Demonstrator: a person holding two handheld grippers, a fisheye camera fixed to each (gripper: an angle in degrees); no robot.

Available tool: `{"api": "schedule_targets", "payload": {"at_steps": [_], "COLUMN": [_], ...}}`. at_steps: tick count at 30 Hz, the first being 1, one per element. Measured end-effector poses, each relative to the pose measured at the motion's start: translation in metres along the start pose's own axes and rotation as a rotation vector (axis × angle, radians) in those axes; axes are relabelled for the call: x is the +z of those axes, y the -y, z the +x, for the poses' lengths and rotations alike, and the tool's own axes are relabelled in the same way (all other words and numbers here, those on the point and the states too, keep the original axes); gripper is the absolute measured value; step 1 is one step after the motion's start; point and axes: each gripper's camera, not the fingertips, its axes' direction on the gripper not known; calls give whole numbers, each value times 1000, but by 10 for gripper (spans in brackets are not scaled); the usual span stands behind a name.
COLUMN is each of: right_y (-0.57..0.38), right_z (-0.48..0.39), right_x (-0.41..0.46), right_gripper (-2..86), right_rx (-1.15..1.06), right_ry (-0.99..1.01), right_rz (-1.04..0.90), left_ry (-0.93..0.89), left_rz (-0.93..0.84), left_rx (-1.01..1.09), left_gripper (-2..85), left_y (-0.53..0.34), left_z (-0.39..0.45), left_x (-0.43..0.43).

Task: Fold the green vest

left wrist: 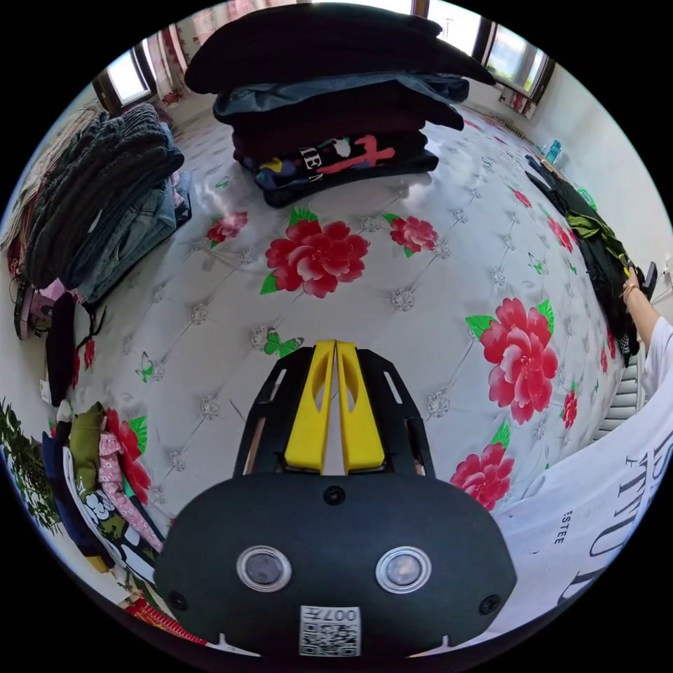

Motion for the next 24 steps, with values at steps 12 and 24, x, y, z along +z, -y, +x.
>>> {"api": "schedule_targets", "payload": {"at_steps": [12,24], "right_y": [-55,-391], "right_z": [148,-122], "right_x": [-15,-287], "right_gripper": [12,-1], "right_rx": [255,-531], "right_ry": [261,1273], "right_rz": [-99,-694], "left_ry": [-106,-320], "left_rz": [-39,-20], "left_rx": [46,125], "left_gripper": [-10,18], "left_y": [22,-86], "left_z": [52,32], "left_x": [31,-2]}}
